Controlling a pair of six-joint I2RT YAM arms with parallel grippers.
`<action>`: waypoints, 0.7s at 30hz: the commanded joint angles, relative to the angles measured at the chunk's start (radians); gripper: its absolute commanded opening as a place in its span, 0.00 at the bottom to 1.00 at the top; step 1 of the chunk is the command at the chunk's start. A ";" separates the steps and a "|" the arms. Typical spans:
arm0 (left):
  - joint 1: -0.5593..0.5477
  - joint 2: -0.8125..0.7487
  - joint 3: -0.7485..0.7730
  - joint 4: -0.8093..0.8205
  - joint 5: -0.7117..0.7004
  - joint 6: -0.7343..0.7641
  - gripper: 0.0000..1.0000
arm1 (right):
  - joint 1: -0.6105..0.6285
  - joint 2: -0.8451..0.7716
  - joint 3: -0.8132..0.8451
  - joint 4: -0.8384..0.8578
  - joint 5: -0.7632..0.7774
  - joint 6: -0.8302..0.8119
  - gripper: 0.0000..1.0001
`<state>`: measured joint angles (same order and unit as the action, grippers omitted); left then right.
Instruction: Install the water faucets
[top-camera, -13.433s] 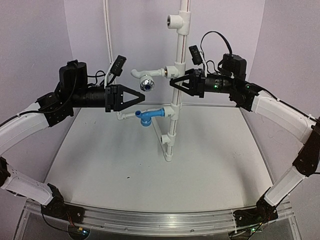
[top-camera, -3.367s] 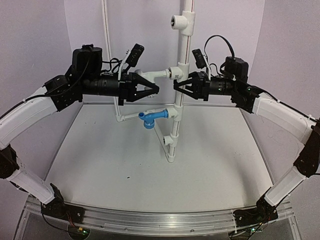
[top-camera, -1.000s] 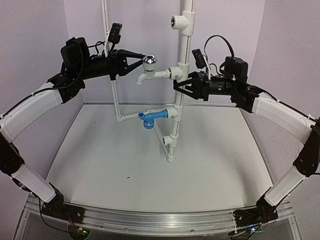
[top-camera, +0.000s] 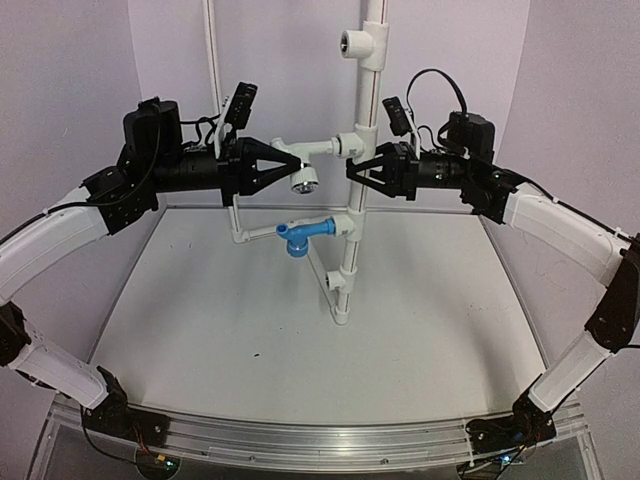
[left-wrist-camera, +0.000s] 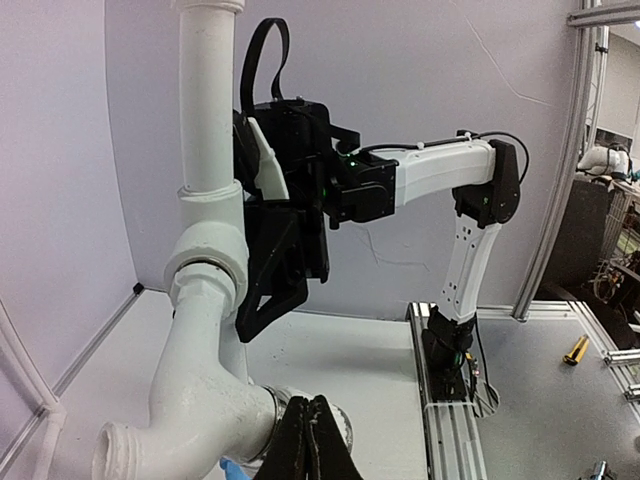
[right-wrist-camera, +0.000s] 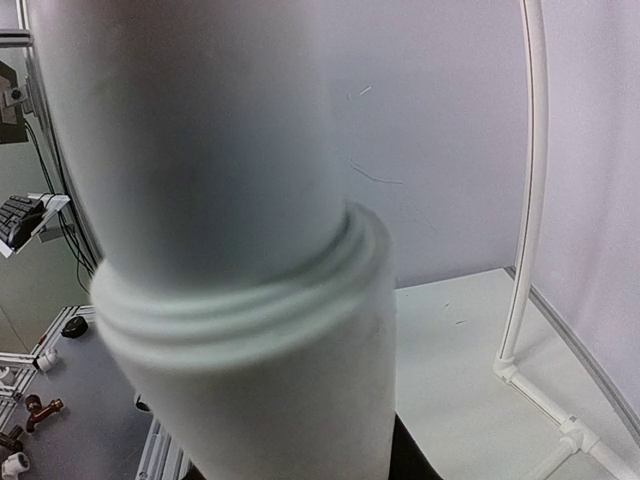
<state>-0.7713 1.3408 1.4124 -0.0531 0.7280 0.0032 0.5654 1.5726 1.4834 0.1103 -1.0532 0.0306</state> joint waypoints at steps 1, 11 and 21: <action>-0.004 0.007 -0.069 0.017 -0.043 -0.039 0.01 | -0.014 0.030 0.029 -0.110 0.025 0.200 0.00; -0.067 0.053 0.102 -0.048 -0.013 -0.029 0.02 | -0.014 0.034 0.030 -0.110 0.025 0.195 0.00; -0.108 0.074 0.126 -0.034 -0.074 -0.063 0.01 | -0.014 0.043 0.037 -0.110 0.021 0.194 0.00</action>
<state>-0.8781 1.4151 1.5238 -0.1139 0.7044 -0.0298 0.5598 1.5839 1.4950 0.1081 -1.0637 0.0307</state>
